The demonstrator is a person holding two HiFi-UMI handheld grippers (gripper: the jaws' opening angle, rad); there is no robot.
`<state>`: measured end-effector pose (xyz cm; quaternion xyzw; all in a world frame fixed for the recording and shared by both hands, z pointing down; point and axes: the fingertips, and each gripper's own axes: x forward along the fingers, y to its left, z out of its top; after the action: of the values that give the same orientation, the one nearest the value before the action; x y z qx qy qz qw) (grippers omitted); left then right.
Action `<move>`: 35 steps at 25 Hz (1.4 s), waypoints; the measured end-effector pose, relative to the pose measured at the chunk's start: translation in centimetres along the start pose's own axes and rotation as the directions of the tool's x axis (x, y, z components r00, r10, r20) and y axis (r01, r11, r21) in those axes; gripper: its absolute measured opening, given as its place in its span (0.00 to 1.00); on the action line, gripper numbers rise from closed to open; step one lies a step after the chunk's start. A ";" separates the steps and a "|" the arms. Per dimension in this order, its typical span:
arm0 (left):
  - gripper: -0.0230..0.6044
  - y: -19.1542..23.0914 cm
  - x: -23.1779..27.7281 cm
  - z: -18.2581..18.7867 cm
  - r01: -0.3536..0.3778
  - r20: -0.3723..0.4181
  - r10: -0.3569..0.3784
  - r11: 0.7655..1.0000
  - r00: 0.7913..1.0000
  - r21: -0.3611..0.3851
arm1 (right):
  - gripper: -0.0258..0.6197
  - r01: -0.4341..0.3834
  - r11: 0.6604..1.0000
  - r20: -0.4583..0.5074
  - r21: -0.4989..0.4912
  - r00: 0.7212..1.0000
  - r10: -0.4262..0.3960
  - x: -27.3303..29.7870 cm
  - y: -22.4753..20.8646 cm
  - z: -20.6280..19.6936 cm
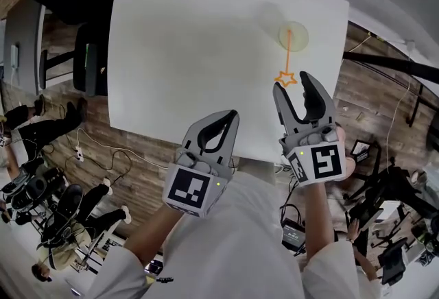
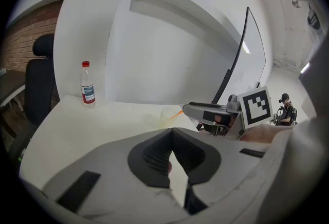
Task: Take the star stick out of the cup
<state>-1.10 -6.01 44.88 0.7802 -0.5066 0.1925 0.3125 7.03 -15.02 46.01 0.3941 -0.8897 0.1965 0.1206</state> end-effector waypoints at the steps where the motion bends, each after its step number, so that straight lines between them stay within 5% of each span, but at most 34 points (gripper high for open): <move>1: 0.04 0.2 0.1 0.1 -0.002 0.010 0.001 1.000 1.000 0.007 | 0.37 -0.003 1.000 -0.007 0.003 1.000 0.003 0.3 -0.1 -0.1; 16: 0.04 0.9 -0.2 -0.3 -0.001 -0.021 0.001 1.000 1.000 -0.006 | 0.33 -0.017 1.000 -0.048 -0.016 0.999 0.016 1.6 0.6 -1.1; 35: 0.04 -0.4 -3.4 0.0 0.016 0.030 -0.017 0.999 0.999 0.028 | 0.33 -0.004 0.998 0.051 -0.056 0.999 0.007 -1.9 3.1 2.0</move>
<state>-2.16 -3.59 42.68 0.7915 -0.5019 0.1853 0.2955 5.86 -12.74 42.74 0.3929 -0.8988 0.1615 0.1081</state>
